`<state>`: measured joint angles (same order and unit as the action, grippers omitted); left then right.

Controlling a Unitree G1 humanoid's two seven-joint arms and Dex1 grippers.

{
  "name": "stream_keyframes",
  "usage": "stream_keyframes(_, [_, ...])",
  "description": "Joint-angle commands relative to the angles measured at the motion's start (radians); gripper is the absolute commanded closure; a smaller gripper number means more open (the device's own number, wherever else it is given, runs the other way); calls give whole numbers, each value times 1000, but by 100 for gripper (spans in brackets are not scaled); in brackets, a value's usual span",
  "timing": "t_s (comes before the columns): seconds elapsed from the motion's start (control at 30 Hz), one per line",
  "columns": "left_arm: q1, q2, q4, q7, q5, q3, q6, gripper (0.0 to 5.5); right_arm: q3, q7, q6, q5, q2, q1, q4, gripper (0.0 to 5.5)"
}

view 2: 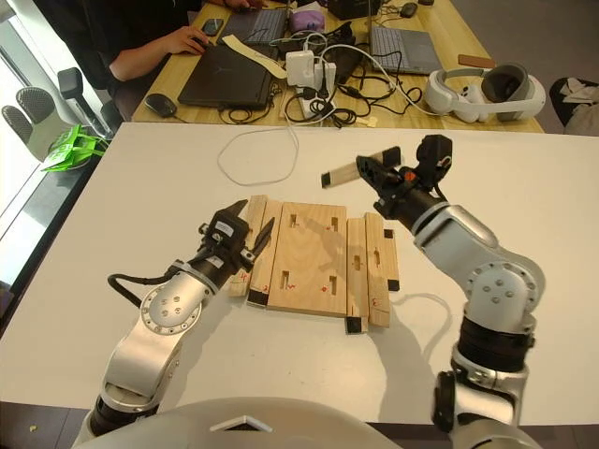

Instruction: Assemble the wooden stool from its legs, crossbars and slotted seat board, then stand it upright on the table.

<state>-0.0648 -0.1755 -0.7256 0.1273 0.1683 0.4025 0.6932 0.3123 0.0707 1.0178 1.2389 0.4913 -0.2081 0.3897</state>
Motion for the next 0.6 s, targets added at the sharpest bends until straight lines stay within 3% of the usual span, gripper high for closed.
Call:
stream_keyframes(0.03, [-15, 57, -14, -56, 13, -23, 5, 277, 112, 8, 110, 96, 120, 151, 16, 512])
stream_keyframes(0.3, [-25, 93, -18, -86, 9, -21, 1, 277, 158, 194, 82, 252, 78, 292, 27, 512])
stream_keyframes(0.43, [-22, 93, -16, -83, 10, -20, 2, 277, 135, 353, 18, 357, 45, 323, 23, 512])
stream_keyframes(0.6, [-20, 93, -16, -87, 16, -15, 2, 277, 92, 415, -37, 445, 60, 322, 22, 512])
